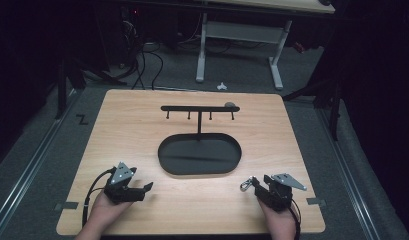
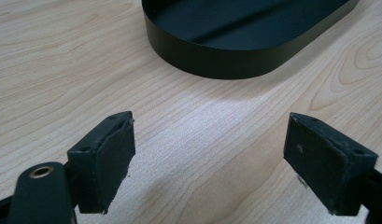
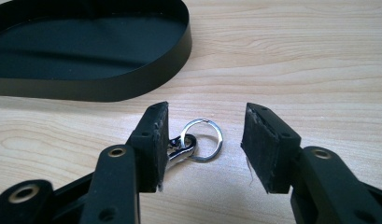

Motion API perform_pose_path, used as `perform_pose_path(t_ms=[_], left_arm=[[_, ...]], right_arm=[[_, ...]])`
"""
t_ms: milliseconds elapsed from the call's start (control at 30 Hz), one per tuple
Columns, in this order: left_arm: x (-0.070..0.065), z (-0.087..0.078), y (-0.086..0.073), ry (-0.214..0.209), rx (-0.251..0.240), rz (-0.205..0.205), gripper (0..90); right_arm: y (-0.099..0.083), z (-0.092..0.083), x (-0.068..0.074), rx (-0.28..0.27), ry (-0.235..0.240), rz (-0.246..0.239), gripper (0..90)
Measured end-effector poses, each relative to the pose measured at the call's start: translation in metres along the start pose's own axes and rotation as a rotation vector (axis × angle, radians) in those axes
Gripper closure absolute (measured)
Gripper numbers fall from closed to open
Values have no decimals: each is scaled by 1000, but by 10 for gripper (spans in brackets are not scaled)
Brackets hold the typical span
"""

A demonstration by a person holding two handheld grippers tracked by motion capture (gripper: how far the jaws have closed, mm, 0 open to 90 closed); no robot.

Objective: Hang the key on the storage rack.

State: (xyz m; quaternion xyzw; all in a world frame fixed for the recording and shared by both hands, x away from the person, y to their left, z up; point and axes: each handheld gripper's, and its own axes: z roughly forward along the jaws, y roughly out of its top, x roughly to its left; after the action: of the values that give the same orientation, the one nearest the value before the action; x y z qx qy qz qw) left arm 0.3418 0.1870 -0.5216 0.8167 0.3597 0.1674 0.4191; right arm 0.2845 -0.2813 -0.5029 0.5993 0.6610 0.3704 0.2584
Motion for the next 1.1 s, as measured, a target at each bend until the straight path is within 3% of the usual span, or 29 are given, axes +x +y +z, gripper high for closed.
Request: perform_pose_path(t_ms=[467,767,867,1100], left_arm=[[0,0,-1,-3,4,0,175],[0,0,-1,-5,6,3,178],[0,1,-1,-7,9,4,180],[1,-1,-4,-6,18,5,181]], right_arm=[[1,0,2,-4,7,-7,508],[1,1,12,19,48,-48,647],[0,6,19,56,83,-54,726],[1,28,35,121,112,-100,745]])
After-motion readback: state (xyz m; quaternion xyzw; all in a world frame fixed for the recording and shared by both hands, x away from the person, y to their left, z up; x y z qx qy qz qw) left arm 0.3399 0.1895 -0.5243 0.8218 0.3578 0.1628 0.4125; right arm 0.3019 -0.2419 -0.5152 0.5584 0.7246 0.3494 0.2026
